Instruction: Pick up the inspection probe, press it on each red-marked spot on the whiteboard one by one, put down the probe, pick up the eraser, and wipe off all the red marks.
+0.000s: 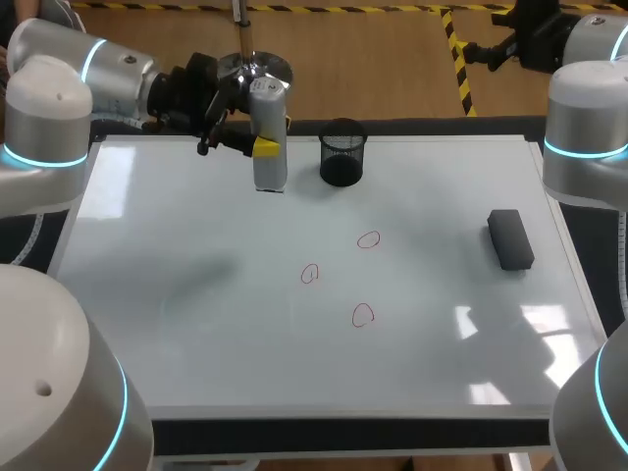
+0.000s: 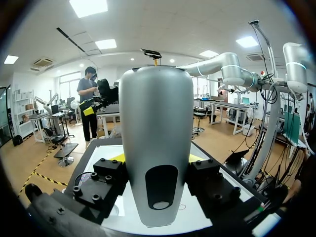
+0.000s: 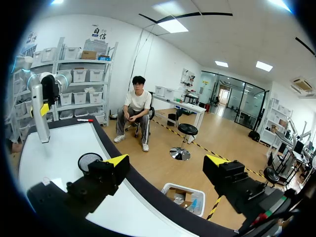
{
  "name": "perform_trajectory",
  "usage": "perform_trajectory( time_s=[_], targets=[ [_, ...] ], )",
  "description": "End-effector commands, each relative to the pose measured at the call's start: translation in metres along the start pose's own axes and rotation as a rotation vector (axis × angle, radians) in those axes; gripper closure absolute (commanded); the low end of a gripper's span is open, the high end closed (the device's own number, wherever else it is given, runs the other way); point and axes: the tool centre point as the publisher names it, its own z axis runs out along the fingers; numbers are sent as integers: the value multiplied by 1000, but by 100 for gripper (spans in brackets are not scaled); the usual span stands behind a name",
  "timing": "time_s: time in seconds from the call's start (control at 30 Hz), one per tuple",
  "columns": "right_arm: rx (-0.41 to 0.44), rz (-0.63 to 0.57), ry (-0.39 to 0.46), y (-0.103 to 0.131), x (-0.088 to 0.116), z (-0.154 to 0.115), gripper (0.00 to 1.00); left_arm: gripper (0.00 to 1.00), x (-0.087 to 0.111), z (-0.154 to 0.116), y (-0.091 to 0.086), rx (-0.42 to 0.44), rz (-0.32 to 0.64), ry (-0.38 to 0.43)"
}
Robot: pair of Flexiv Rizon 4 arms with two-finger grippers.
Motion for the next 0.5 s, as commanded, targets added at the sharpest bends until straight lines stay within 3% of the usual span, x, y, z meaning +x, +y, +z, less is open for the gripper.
perform_trajectory(
  time_s=[0.03,0.3,0.5],
  targets=[
    [0,0,0,0,0,0,0,100,15,-7,3,6,3,-24],
    [0,0,0,0,0,0,0,100,34,-14,16,9,-6,-57],
    [0,0,0,0,0,0,0,100,49,-9,35,22,-28,-80]
  ],
)
